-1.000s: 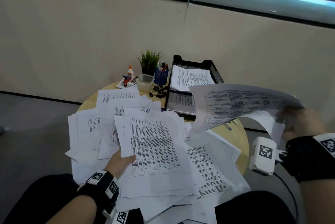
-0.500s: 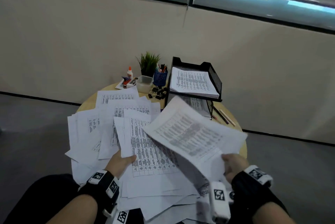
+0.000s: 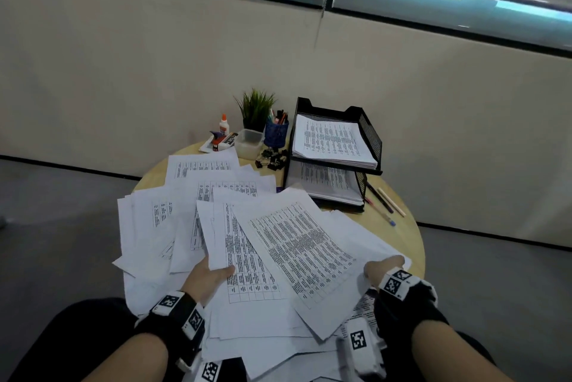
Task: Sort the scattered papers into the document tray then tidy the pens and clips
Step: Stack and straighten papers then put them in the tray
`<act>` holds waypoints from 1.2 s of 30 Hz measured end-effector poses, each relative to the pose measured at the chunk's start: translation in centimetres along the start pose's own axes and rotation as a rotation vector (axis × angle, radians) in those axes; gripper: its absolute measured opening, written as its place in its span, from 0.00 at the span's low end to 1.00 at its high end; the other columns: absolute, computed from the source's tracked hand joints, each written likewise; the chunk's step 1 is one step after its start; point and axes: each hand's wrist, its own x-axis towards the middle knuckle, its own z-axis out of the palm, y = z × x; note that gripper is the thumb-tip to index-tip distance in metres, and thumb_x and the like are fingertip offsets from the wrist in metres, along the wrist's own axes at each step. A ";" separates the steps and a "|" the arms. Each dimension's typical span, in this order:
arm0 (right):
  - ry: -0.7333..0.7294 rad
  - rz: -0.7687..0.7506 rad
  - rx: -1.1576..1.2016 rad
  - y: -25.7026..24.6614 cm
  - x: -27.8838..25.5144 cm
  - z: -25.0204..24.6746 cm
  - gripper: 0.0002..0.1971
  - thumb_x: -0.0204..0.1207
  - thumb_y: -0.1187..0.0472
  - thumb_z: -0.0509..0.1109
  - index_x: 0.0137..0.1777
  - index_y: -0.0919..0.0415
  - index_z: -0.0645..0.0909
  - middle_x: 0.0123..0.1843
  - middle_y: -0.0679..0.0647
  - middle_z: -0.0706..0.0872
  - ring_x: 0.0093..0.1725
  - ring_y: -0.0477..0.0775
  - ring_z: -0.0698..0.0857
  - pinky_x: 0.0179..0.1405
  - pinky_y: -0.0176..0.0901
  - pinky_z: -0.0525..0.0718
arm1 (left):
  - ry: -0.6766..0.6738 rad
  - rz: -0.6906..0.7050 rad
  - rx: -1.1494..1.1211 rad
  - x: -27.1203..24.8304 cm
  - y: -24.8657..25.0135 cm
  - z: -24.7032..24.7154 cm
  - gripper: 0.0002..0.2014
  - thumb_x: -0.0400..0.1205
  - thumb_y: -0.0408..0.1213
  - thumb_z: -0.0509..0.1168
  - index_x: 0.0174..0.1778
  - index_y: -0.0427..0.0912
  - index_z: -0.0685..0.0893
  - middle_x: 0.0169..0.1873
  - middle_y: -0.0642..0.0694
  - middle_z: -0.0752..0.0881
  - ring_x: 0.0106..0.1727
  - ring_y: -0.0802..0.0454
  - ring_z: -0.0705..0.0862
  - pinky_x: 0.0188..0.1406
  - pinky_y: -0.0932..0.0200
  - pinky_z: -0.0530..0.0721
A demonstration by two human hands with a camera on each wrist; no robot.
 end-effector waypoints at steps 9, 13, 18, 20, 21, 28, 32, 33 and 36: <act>-0.053 -0.195 -0.656 -3.4 -2.2 -0.6 0.32 0.73 0.60 0.69 0.74 0.64 0.59 0.66 0.62 0.74 0.60 0.61 0.80 0.53 0.48 0.82 | 0.012 -0.005 0.025 0.3 -0.3 0.0 0.22 0.80 0.26 0.65 0.71 0.30 0.73 0.65 0.36 0.80 0.58 0.47 0.78 0.63 0.55 0.72; -0.177 -0.339 -0.788 -4.8 -1.6 1.0 0.35 0.73 0.48 0.71 0.75 0.61 0.62 0.71 0.60 0.72 0.67 0.61 0.77 0.59 0.49 0.78 | 0.017 0.001 0.041 0.5 -0.4 0.0 0.22 0.80 0.27 0.66 0.71 0.32 0.73 0.63 0.39 0.81 0.57 0.48 0.78 0.62 0.56 0.72; -0.203 -0.301 -0.909 -4.1 -1.2 1.7 0.49 0.62 0.35 0.72 0.77 0.59 0.60 0.71 0.59 0.73 0.62 0.59 0.79 0.50 0.43 0.77 | 0.021 -0.012 0.044 0.8 -0.7 -0.3 0.21 0.79 0.27 0.67 0.69 0.33 0.75 0.63 0.37 0.82 0.58 0.47 0.80 0.64 0.55 0.73; -0.234 -0.292 -0.959 -3.9 -1.1 1.8 0.53 0.57 0.31 0.72 0.78 0.58 0.59 0.70 0.59 0.73 0.62 0.60 0.79 0.49 0.44 0.77 | 0.022 -0.013 0.037 1.0 -0.8 -0.3 0.20 0.79 0.27 0.67 0.68 0.33 0.76 0.62 0.37 0.83 0.57 0.47 0.80 0.62 0.56 0.73; -0.281 -0.276 -0.973 -3.9 -1.1 1.9 0.55 0.53 0.31 0.73 0.77 0.57 0.59 0.69 0.59 0.74 0.62 0.61 0.79 0.50 0.46 0.79 | 0.023 -0.011 0.037 1.0 -0.8 -0.2 0.20 0.79 0.27 0.67 0.68 0.33 0.76 0.62 0.37 0.83 0.57 0.47 0.80 0.61 0.57 0.74; -0.420 -0.271 -0.915 -4.8 1.7 2.2 0.36 0.34 0.30 0.76 0.39 0.52 0.75 0.45 0.56 0.84 0.46 0.61 0.85 0.54 0.55 0.85 | 0.019 0.013 -0.002 0.8 -0.4 0.4 0.20 0.80 0.31 0.67 0.69 0.35 0.75 0.60 0.40 0.83 0.58 0.49 0.80 0.62 0.58 0.73; -0.473 -0.329 -0.890 -4.2 -1.6 4.0 0.49 0.37 0.35 0.77 0.63 0.50 0.68 0.52 0.57 0.85 0.49 0.62 0.87 0.52 0.61 0.87 | 0.019 0.012 -0.033 0.8 -0.6 0.3 0.21 0.78 0.34 0.70 0.67 0.37 0.78 0.60 0.42 0.84 0.58 0.47 0.82 0.60 0.57 0.75; -0.508 -0.357 -0.884 -4.1 -3.0 4.3 0.49 0.40 0.38 0.78 0.65 0.50 0.67 0.53 0.56 0.85 0.49 0.61 0.87 0.52 0.61 0.87 | 0.012 0.007 -0.035 0.9 -0.7 0.2 0.21 0.78 0.34 0.71 0.67 0.37 0.78 0.59 0.42 0.85 0.58 0.47 0.82 0.60 0.56 0.76; -0.522 -0.422 -0.883 -3.6 -4.7 5.3 0.43 0.46 0.44 0.77 0.64 0.51 0.67 0.51 0.55 0.85 0.48 0.58 0.86 0.51 0.58 0.87 | -0.013 -0.001 0.015 1.1 -0.7 -0.1 0.22 0.76 0.30 0.72 0.67 0.35 0.78 0.55 0.43 0.85 0.57 0.47 0.82 0.62 0.56 0.75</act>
